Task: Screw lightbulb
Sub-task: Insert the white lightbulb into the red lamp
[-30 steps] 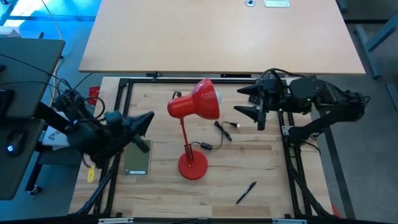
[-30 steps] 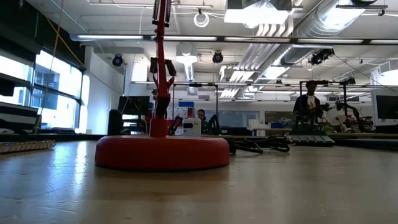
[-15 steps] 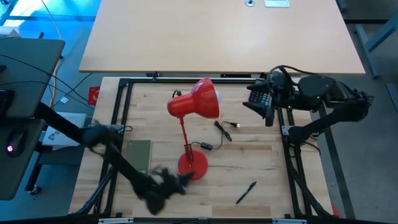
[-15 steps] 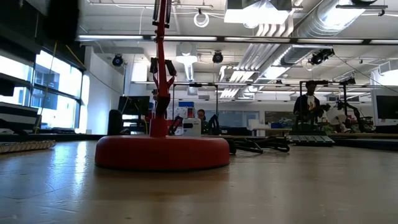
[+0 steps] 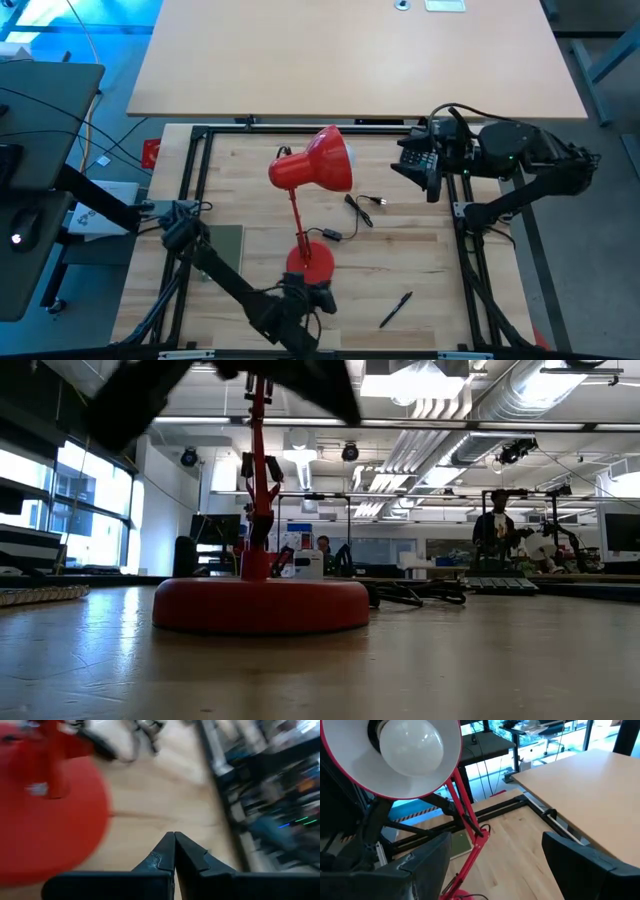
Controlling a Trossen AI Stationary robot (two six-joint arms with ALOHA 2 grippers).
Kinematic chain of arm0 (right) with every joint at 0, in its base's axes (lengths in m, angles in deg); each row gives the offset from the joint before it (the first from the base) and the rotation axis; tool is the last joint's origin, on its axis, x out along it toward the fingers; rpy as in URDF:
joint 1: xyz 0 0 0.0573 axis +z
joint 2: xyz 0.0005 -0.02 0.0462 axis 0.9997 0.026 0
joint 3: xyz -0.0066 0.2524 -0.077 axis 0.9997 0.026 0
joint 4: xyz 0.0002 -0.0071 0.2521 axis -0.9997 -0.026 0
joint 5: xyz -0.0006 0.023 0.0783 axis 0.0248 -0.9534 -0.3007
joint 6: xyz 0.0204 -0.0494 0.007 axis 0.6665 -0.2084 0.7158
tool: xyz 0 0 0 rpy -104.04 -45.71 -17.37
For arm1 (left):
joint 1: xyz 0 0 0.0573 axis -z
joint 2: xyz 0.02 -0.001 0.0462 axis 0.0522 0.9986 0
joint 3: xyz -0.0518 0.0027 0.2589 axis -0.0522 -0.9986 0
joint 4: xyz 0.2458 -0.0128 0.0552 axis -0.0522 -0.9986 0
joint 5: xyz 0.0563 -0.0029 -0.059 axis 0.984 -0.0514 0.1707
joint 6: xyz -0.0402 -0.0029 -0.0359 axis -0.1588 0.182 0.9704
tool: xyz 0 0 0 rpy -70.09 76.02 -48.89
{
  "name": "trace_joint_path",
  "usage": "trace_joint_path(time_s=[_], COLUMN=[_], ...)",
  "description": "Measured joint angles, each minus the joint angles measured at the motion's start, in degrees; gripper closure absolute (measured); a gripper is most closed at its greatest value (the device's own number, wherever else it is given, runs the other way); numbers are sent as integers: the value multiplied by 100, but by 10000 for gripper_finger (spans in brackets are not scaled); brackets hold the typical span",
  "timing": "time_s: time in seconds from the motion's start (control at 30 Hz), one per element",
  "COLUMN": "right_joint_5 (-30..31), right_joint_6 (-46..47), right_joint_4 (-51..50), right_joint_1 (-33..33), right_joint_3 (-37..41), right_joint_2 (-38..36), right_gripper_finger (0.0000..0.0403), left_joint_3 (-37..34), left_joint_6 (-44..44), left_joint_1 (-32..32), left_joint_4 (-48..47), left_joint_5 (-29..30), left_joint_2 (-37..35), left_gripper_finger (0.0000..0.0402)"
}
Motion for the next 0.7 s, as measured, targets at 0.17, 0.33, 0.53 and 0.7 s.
trace_joint_path(time_s=[0.17, 0.33, 0.53, 0.7], right_joint_5=[0, -45, -57, -57], right_joint_6=[-42, -38, 89, 89], right_joint_4=[12, 16, 14, 17], right_joint_1=[0, 0, 0, 1], right_joint_3=[0, 0, 0, 0], right_joint_2=[0, 2, 2, 2], right_gripper_finger=[98, 98, 98, 98], left_joint_3=[93, 125, 362, 359], left_joint_6=[-14, -11, -34, -68], left_joint_1=[-272, -508, -619, -617], left_joint_4=[-52, -802, -1626, -2015], left_joint_5=[-298, -716, -1169, -1517], left_joint_2=[7, -5, -23, -25], left_gripper_finger=[402, 402, 402, 402])
